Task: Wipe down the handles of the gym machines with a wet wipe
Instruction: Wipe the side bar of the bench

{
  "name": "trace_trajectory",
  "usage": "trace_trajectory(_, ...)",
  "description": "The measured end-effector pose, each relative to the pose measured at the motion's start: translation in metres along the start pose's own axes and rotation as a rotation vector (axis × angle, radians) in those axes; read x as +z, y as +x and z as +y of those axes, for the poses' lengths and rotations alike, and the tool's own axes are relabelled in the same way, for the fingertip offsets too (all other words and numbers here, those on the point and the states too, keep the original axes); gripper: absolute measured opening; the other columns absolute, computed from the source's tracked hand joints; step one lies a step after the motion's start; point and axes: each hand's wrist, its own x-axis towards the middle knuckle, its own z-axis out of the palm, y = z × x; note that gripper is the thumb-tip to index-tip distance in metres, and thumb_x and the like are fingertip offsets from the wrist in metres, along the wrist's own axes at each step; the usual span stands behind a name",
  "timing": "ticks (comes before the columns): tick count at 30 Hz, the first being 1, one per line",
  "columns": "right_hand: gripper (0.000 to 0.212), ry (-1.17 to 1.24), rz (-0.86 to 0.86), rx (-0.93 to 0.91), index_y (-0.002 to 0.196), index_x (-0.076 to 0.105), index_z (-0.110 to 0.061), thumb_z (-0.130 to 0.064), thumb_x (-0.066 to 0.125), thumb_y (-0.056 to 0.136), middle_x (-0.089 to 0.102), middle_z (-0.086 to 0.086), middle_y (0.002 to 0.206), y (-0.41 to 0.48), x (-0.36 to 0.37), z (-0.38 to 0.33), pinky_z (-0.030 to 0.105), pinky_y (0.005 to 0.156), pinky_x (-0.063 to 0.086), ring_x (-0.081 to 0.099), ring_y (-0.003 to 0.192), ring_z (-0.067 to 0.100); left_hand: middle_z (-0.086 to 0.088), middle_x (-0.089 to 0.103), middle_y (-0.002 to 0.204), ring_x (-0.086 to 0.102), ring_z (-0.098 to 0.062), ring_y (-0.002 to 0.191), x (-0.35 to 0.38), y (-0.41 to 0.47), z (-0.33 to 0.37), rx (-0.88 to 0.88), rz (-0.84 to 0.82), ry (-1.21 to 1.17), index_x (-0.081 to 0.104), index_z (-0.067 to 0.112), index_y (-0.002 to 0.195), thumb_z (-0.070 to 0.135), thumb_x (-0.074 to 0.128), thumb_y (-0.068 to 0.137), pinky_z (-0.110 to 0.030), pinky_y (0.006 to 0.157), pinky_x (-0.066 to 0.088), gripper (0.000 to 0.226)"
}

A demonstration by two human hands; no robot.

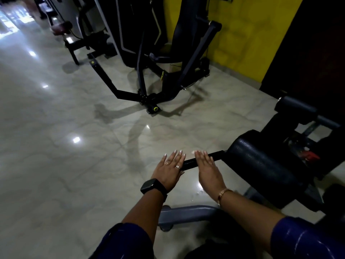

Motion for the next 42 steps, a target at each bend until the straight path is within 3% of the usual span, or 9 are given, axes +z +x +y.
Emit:
trace_trajectory(7, 0.066, 0.279, 0.176, 0.245, 0.149, 0.030, -0.010, 0.015, 0.034, 0.089, 0.019, 0.005, 0.158, -0.012, 0.012, -0.079, 0.025, 0.117, 0.018, 0.016, 0.147, 0.018, 0.002, -0.017, 0.162, -0.011, -0.016, 0.150, 0.006, 0.002, -0.026, 0.231, -0.055, -0.114, -0.014, 0.019, 0.153, 0.034, 0.032, 0.105, -0.038, 0.120, 0.003, 0.069)
trace_trajectory(12, 0.061, 0.275, 0.195, 0.468, 0.152, 0.024, -0.013, 0.011, 0.027, 0.095, 0.016, 0.001, 0.160, -0.009, 0.011, -0.099, 0.014, 0.112, 0.003, 0.012, 0.147, 0.013, 0.001, -0.017, 0.162, -0.011, -0.016, 0.150, -0.012, 0.010, -0.046, 0.431, -0.183, -0.015, -0.016, 0.017, 0.153, 0.029, 0.036, 0.103, -0.040, 0.121, 0.007, 0.073)
trace_trajectory(18, 0.058, 0.380, 0.273, 0.549, 0.151, 0.025, -0.008, 0.010, 0.033, 0.096, 0.023, 0.006, 0.157, -0.022, 0.020, -0.128, 0.025, 0.119, 0.014, 0.026, 0.144, 0.019, -0.003, -0.005, 0.164, -0.006, -0.016, 0.150, -0.009, 0.019, -0.059, 0.607, -0.099, 0.093, -0.008, 0.012, 0.155, 0.033, 0.035, 0.103, -0.038, 0.119, 0.010, 0.070)
trace_trajectory(21, 0.063, 0.207, 0.222, 0.458, 0.152, 0.016, -0.003, 0.014, 0.021, 0.091, 0.010, 0.009, 0.160, -0.022, 0.016, -0.110, 0.023, 0.117, 0.008, 0.013, 0.148, 0.021, -0.004, -0.001, 0.164, -0.004, -0.017, 0.151, -0.009, 0.031, -0.068, 0.699, -0.037, 0.177, -0.005, 0.012, 0.155, 0.037, 0.030, 0.104, -0.037, 0.120, 0.008, 0.067)
trace_trajectory(25, 0.068, -0.074, 0.231, 0.353, 0.144, 0.038, 0.000, 0.006, 0.009, 0.082, 0.035, 0.017, 0.150, -0.010, 0.011, -0.069, 0.030, 0.111, 0.027, 0.039, 0.137, 0.030, 0.000, -0.012, 0.161, -0.005, -0.019, 0.151, -0.014, 0.049, -0.085, 0.889, 0.021, 0.347, -0.011, 0.018, 0.153, 0.044, 0.019, 0.101, -0.040, 0.120, 0.002, 0.065)
trace_trajectory(30, 0.067, -0.024, 0.162, 0.518, 0.154, 0.009, -0.011, 0.013, 0.024, 0.093, 0.006, 0.006, 0.162, 0.010, -0.003, -0.031, 0.025, 0.117, 0.009, 0.007, 0.149, 0.020, 0.000, 0.042, 0.150, 0.043, -0.019, 0.137, -0.015, 0.079, -0.105, 1.177, 0.093, 0.385, 0.043, 0.020, 0.146, 0.051, 0.030, 0.091, -0.043, 0.107, 0.039, 0.064)
trace_trajectory(33, 0.071, 0.048, 0.300, 0.587, 0.151, 0.021, -0.006, 0.023, 0.029, 0.086, 0.012, 0.008, 0.158, 0.011, 0.015, -0.040, 0.022, 0.115, 0.007, 0.017, 0.147, 0.026, 0.001, 0.033, 0.156, 0.026, -0.017, 0.144, -0.027, 0.099, -0.105, 1.272, 0.067, 0.436, 0.029, 0.024, 0.152, 0.055, 0.023, 0.095, -0.045, 0.115, 0.021, 0.066)
trace_trajectory(37, 0.088, 0.017, 0.310, 0.506, 0.136, 0.052, -0.004, 0.031, 0.063, 0.055, 0.045, 0.011, 0.144, 0.004, 0.021, -0.042, 0.034, 0.105, 0.032, 0.051, 0.127, 0.029, 0.002, 0.000, 0.161, -0.002, -0.018, 0.148, -0.044, 0.127, -0.091, 1.250, 0.002, 0.488, -0.006, 0.022, 0.150, 0.063, -0.004, 0.094, -0.042, 0.115, -0.008, 0.069)
trace_trajectory(42, 0.083, 0.068, 0.387, 0.597, 0.126, 0.062, -0.008, 0.021, 0.074, 0.049, 0.063, 0.009, 0.127, 0.008, 0.011, -0.041, 0.029, 0.093, 0.048, 0.063, 0.113, 0.023, -0.004, 0.039, 0.153, 0.040, -0.020, 0.139, -0.056, 0.170, -0.052, 1.254, 0.084, 0.399, 0.025, 0.014, 0.151, 0.053, 0.005, 0.101, -0.043, 0.115, 0.028, 0.066)
